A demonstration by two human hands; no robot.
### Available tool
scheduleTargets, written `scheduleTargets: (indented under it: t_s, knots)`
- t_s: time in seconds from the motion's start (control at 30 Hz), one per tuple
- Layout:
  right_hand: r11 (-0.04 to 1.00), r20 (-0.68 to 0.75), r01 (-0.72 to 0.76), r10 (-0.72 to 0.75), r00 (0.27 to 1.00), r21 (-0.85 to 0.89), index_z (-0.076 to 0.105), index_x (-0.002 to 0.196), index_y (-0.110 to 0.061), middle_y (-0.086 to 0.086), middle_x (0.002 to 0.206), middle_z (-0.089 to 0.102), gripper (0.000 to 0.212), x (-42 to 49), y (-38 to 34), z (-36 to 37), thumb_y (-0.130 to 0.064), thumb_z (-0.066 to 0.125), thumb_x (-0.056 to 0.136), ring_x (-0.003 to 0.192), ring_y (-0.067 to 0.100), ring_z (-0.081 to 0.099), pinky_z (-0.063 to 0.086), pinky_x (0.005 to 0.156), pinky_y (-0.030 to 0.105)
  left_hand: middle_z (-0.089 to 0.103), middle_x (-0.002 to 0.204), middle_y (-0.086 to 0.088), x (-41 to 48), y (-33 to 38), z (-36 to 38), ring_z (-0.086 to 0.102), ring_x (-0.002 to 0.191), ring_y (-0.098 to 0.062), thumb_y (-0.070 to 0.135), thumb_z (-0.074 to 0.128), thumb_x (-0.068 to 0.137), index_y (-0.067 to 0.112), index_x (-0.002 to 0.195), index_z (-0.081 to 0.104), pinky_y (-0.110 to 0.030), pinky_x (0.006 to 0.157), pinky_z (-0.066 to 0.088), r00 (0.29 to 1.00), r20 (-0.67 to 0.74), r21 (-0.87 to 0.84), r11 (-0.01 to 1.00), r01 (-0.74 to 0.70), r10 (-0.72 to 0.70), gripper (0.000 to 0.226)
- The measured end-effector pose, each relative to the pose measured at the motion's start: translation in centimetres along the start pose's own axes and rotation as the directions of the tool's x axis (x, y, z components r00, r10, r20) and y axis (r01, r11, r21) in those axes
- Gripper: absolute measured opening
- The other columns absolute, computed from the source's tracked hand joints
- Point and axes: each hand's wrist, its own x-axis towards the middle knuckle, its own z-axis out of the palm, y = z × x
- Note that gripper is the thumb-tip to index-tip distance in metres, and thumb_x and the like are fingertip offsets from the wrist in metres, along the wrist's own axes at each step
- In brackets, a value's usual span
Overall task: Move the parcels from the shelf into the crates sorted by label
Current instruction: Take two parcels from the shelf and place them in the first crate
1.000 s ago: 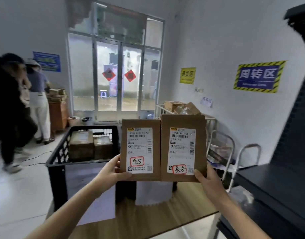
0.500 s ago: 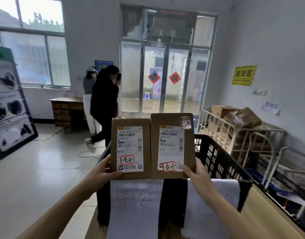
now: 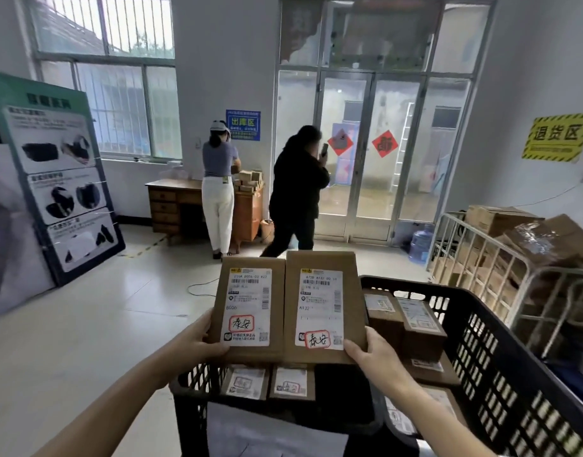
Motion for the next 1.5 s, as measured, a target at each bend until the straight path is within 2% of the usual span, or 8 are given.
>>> scheduleTargets:
  t_s: [0.33,0.53,0.7,0.97,1.07,1.27,1.4,1.5]
  knots:
    - [0.937,0.106,-0.272,0.299,0.948,-0.218,0.043,0.124,-0.012,0.005,0.13,0.053,0.036,3.8,2.9,1.8,-0.03,0.051,0.094,0.117,0.018,0.05,0.042,0.099,0.031,0.061,0.116,0.001,5.9,-3.3,0.2,0.059,0.104,-0.011,0.004,0.055,0.089,0.012,0.13,0.041,-0.017,0.081,0.05,0.959,0.108,0.216,0.948,0.234,-0.262,0.043]
    - [0.888,0.196,-0.411,0.449,0.872,-0.203,0.047,0.122,-0.009,0.002,0.118,0.059,0.033,6.4,4.2,3.4,-0.023,0.052,0.093,0.099,0.013,0.055,0.045,0.076,0.023,0.06,0.103,0.006,7.8,-5.9,1.6,0.058,0.094,-0.001,0.004,0.057,0.088,0.019,0.115,0.043,-0.009,0.072,0.049,0.906,0.165,0.259,0.904,0.341,-0.39,0.034]
    - [0.838,0.197,-0.494,0.538,0.82,-0.231,0.05,0.116,-0.004,0.006,0.11,0.063,0.034,7.8,6.6,5.2,-0.017,0.056,0.086,0.099,0.019,0.061,0.05,0.092,0.035,0.054,0.124,-0.004,9.1,-8.3,2.2,0.053,0.109,-0.014,0.008,0.052,0.089,0.008,0.135,0.031,-0.014,0.075,0.044,0.876,0.106,0.328,0.848,0.415,-0.47,0.051]
    - [0.801,0.245,-0.556,0.598,0.763,-0.223,0.045,0.083,-0.015,-0.003,0.087,0.058,0.011,8.4,8.0,7.6,-0.014,0.054,0.09,0.08,0.01,0.055,0.04,0.058,0.023,0.058,0.118,-0.001,9.9,-9.3,2.5,0.055,0.102,-0.012,0.011,0.063,0.084,0.007,0.141,0.019,-0.017,0.081,0.05,0.864,0.1,0.347,0.831,0.435,-0.494,0.072]
    - [0.798,0.219,-0.57,0.602,0.768,-0.196,0.048,0.099,-0.009,0.006,0.105,0.063,0.015,9.6,8.2,7.7,-0.01,0.057,0.087,0.096,0.018,0.06,0.051,0.08,0.029,0.052,0.129,-0.008,10.2,-8.7,3.3,0.052,0.108,-0.014,0.006,0.054,0.09,0.001,0.145,-0.014,-0.021,0.092,0.046,0.847,0.09,0.414,0.793,0.447,-0.524,0.088]
    - [0.799,0.195,-0.562,0.599,0.777,-0.214,0.044,0.125,0.002,0.003,0.101,0.065,0.039,9.9,7.5,7.6,-0.011,0.055,0.091,0.073,0.007,0.059,0.045,0.055,0.016,0.048,0.137,-0.012,10.5,-7.3,3.3,0.049,0.12,-0.02,0.006,0.044,0.096,-0.002,0.144,-0.009,-0.019,0.094,0.04,0.832,0.115,0.495,0.757,0.426,-0.543,0.072]
    - [0.8,0.063,-0.372,0.451,0.89,-0.471,0.015,0.143,0.0,0.014,0.14,0.043,0.071,9.3,7.1,7.4,-0.026,0.055,0.091,0.121,0.024,0.05,0.046,0.092,0.029,0.042,0.139,-0.011,10.7,-8.7,3.0,0.051,0.121,-0.018,0.011,0.066,0.081,0.005,0.147,0.002,-0.022,0.099,0.046,0.889,0.087,0.558,0.762,0.33,-0.449,0.092]
    - [0.73,0.133,-0.046,0.186,0.974,-0.682,0.002,0.149,-0.012,0.013,0.154,0.017,0.087,8.6,6.4,7.7,-0.039,0.058,0.087,0.142,0.028,0.019,0.022,0.116,0.038,0.015,0.153,-0.013,10.2,-8.0,3.6,0.03,0.138,-0.025,0.029,0.071,0.077,0.011,0.149,0.0,-0.032,0.113,0.032,0.946,0.09,0.666,0.725,0.175,-0.312,0.102]
